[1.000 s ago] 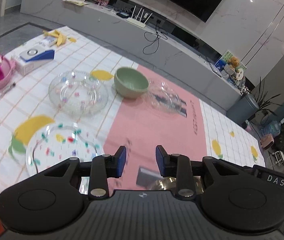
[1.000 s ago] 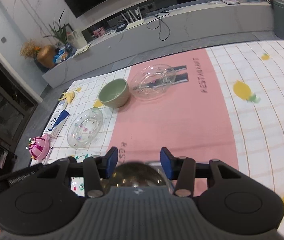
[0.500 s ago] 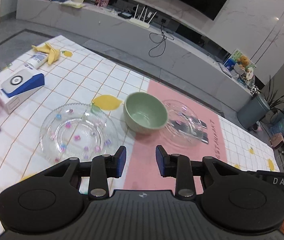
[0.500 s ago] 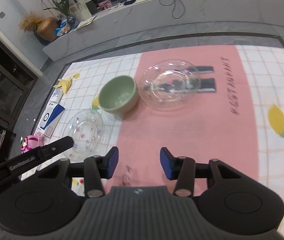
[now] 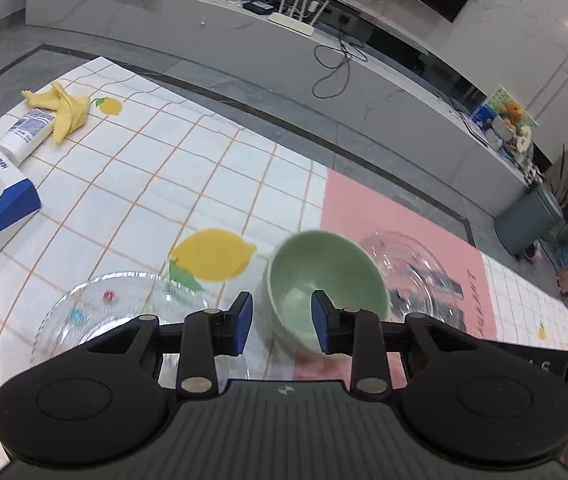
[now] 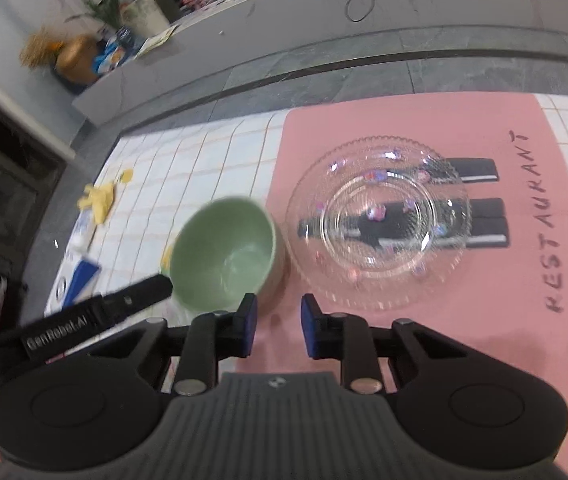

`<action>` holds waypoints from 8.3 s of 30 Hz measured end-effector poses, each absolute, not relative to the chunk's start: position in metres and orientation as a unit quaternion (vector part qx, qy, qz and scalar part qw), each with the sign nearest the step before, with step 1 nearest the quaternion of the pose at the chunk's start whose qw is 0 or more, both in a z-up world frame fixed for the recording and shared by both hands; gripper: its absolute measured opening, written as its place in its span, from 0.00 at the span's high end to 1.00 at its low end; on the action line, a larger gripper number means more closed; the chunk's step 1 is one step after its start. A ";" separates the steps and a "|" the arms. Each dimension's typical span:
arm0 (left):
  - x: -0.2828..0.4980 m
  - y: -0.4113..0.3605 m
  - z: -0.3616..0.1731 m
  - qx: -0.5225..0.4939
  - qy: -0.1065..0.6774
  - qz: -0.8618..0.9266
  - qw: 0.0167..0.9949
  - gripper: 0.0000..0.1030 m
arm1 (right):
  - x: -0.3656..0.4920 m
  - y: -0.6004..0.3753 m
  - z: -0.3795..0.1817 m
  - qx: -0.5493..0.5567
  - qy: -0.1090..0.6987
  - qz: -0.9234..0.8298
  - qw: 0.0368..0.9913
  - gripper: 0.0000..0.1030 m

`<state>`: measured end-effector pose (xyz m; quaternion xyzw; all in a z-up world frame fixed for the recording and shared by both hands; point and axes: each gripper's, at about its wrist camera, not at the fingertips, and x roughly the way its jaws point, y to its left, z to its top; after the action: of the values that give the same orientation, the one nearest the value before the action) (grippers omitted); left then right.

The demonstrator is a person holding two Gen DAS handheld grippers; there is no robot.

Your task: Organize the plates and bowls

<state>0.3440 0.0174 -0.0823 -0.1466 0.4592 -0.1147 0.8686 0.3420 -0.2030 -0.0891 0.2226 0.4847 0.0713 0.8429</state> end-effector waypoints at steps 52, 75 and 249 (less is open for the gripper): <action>0.159 -0.020 0.035 -0.104 0.444 -0.112 0.883 0.87 | 0.151 -0.229 0.001 0.322 0.466 0.052 0.822 0.92; 0.056 -0.025 -0.006 -0.155 0.447 -0.119 0.873 0.88 | 0.005 -0.247 -0.028 0.362 0.377 0.026 0.852 0.90; 0.113 0.217 -0.135 -0.380 0.393 0.076 0.834 0.90 | 0.166 -0.063 -0.140 0.317 0.479 0.116 0.810 0.88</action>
<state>0.1132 0.2173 -0.1346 -0.3805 0.3925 0.0758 0.8339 0.1663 -0.0628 -0.1396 0.3173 0.4788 0.1155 0.8104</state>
